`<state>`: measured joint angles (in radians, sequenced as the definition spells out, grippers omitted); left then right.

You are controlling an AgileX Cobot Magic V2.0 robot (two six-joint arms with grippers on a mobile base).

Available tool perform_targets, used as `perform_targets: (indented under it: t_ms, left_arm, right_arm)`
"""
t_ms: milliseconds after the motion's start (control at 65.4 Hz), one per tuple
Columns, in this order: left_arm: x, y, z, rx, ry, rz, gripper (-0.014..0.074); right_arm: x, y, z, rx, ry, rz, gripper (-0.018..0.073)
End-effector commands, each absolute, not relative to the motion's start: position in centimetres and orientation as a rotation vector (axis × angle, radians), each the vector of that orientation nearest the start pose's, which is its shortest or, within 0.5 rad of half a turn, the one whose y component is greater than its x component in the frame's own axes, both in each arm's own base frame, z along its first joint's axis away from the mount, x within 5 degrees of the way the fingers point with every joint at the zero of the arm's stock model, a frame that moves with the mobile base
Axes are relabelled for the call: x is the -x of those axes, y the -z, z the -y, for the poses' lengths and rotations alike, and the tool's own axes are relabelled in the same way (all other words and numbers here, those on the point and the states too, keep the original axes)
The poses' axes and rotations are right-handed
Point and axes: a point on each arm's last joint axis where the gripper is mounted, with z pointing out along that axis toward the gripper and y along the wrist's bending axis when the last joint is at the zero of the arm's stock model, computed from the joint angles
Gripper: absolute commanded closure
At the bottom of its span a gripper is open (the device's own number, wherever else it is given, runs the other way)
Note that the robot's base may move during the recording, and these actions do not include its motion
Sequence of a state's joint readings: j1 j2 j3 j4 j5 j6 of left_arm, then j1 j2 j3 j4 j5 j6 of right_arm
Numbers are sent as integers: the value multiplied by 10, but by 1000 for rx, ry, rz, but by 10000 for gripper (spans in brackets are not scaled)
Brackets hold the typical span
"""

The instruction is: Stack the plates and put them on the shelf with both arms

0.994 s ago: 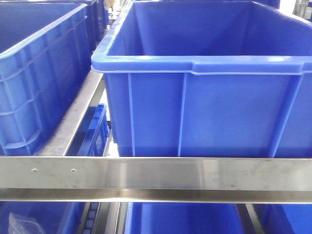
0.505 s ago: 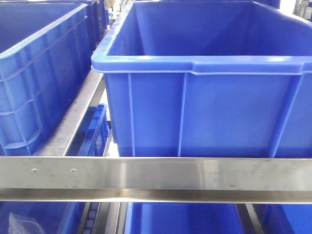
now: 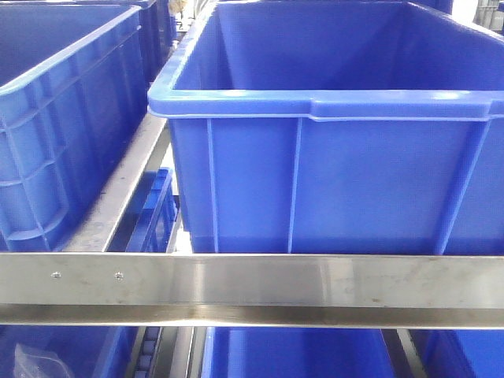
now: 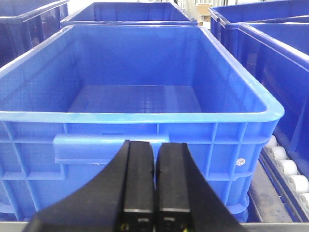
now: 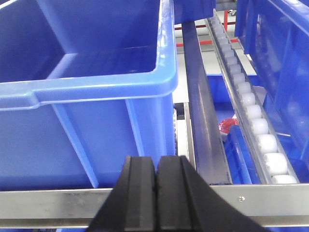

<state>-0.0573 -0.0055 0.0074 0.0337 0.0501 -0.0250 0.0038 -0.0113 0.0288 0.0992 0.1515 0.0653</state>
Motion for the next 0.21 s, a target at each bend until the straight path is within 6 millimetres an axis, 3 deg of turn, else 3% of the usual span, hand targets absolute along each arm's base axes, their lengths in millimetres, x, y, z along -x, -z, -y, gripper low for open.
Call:
perform_targets:
  t_ms: [0, 199]
  left_arm:
    - [-54, -215, 3, -41, 47, -1426, 509]
    - [-54, -215, 3, -41, 47, -1426, 509]
  right_arm:
    - [-55, -199, 0, -114, -124, -1543, 536]
    - [-55, -199, 0, -114, -124, -1543, 536]
